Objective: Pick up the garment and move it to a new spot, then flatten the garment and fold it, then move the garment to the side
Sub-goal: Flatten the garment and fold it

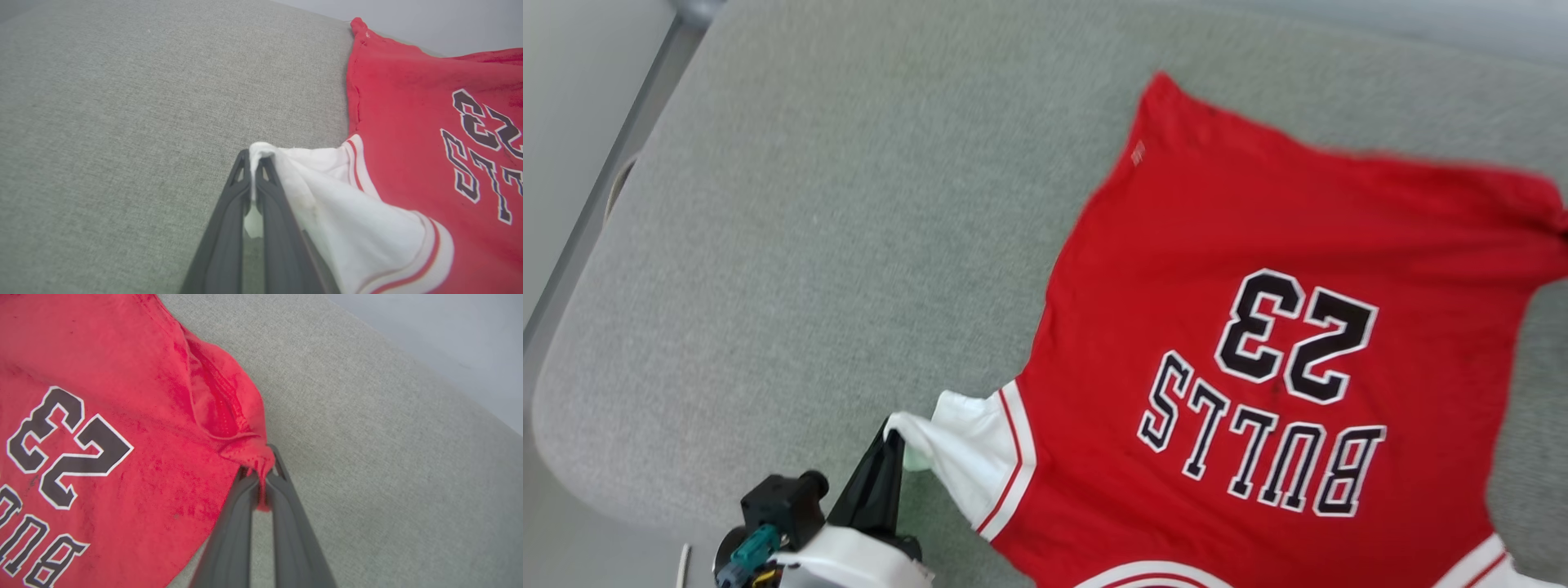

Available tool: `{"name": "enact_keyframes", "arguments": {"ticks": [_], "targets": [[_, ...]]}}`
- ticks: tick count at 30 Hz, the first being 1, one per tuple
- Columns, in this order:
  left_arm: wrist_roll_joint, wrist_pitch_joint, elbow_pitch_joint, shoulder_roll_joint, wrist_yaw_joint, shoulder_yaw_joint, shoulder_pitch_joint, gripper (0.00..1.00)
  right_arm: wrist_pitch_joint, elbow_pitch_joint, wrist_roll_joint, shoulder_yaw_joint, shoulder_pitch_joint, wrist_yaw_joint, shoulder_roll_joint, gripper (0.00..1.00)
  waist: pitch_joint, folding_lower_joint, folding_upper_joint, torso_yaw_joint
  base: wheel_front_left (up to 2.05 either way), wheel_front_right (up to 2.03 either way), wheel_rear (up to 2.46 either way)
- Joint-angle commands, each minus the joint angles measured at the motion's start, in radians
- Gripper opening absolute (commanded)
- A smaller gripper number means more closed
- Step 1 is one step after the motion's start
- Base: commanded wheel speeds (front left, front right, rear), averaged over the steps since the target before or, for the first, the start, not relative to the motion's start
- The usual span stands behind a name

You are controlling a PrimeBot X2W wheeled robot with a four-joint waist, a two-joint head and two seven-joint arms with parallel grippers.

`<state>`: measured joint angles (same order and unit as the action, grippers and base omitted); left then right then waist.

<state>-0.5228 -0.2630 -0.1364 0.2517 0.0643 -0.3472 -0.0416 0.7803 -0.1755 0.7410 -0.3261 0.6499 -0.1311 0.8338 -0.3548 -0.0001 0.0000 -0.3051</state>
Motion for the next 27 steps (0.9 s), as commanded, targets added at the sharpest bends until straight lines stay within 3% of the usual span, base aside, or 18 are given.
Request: {"name": "enact_keyframes", "arguments": {"ticks": [1, 7, 12, 21, 27], "targets": [[-0.003, -0.002, -0.003, 0.011, 0.008, 0.007, 0.023, 0.00, -0.024, 0.011, 0.014, 0.009, -0.048, 0.001, 0.014, 0.00, 0.066, 0.0001, 0.0000, 0.044, 0.00, 0.00, 0.00], [-0.016, 0.006, 0.011, 0.032, 0.025, 0.019, 0.082, 0.00, -0.095, 0.064, 0.061, 0.066, -0.279, 0.001, 0.046, 0.00, 0.152, 0.0001, 0.0000, 0.086, 0.00, 0.00, 0.00], [-0.024, 0.013, 0.028, 0.045, 0.039, 0.024, 0.127, 0.00, -0.123, 0.093, 0.086, 0.144, -0.515, 0.001, 0.035, 0.00, 0.202, 0.0001, 0.0000, 0.116, 0.00, 0.00, 0.00], [-0.030, 0.028, 0.049, 0.065, 0.049, 0.025, 0.162, 0.00, -0.107, 0.098, 0.101, 0.253, -0.874, 0.001, -0.063, 0.00, 0.236, 0.0001, 0.0000, 0.150, 0.00, 0.00, 0.00], [-0.030, 0.032, 0.051, 0.074, 0.054, 0.024, 0.163, 0.00, -0.095, 0.043, 0.077, 0.256, -1.000, 0.001, -0.165, 0.00, 0.239, 0.0001, 0.0000, 0.159, 0.00, 0.00, 0.00]]}}
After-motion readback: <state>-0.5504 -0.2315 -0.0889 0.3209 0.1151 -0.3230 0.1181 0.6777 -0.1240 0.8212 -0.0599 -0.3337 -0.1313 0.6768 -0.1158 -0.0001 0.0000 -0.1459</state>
